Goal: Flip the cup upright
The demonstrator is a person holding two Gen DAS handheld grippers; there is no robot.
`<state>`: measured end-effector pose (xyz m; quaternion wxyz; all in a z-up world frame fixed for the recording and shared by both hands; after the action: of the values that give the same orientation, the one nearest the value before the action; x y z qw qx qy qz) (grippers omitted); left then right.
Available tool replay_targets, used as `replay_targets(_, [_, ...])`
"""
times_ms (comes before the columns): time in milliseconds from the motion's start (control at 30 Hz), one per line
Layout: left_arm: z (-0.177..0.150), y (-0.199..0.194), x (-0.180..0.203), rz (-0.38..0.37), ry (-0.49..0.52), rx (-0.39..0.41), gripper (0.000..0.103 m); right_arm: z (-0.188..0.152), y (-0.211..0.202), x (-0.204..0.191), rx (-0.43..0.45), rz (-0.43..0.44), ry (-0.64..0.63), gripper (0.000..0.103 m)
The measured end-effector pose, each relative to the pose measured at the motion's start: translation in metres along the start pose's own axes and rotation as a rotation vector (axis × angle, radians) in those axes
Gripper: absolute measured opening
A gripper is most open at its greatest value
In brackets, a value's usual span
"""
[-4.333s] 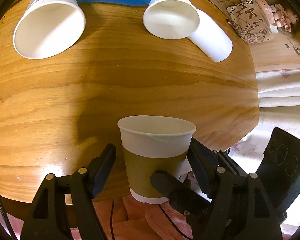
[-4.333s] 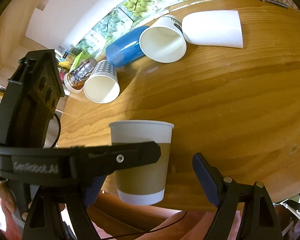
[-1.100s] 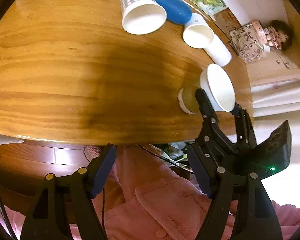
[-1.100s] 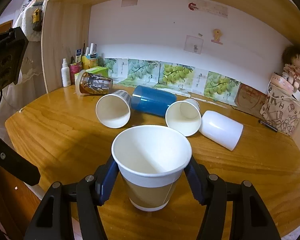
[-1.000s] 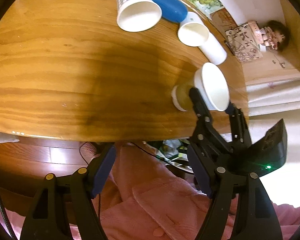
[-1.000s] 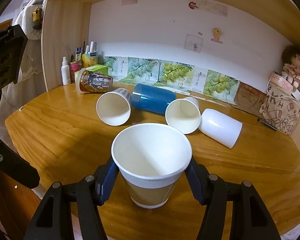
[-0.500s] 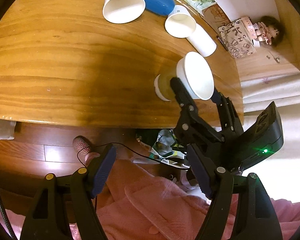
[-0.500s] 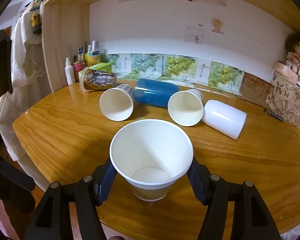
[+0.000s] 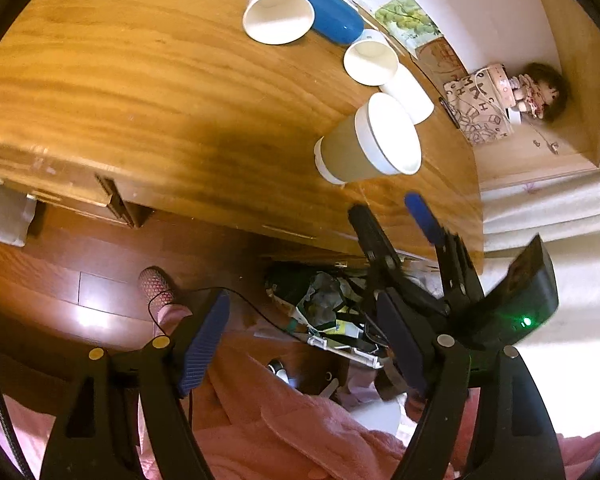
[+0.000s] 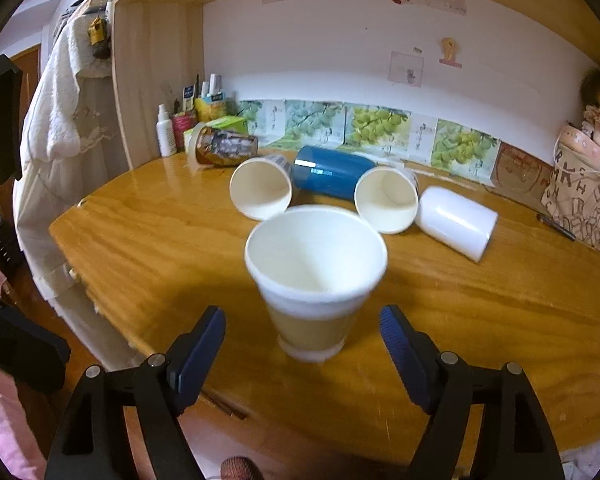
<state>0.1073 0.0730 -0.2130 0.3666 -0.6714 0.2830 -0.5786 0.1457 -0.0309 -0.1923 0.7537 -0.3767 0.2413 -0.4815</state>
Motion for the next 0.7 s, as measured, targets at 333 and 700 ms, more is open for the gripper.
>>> replay_targets(333, [-0.041, -0.021, 0.036, 0.078, 0.041, 0.241, 0.080, -0.046, -0.066, 0.012, -0.210, 0.128, 0.152, 0.083])
replay_targets(700, [-0.066, -0.058, 0.093, 0.214, 0.168, 0.390, 0.080, -0.037, -0.171, 0.031, -0.215, 0.175, 0.285, 0.084])
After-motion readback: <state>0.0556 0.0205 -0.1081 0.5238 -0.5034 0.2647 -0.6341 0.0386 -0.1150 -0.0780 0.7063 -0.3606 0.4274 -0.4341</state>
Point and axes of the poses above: each gripper's, at about its wrist camera, not at the fingertips, and y roughly the way its jaws point, x to its right, z to its top, the point moved 4 cm from there along y, roughly the way its jaws point, and after that the axes turned 11 degrees about -x, right-handed, at the moved point
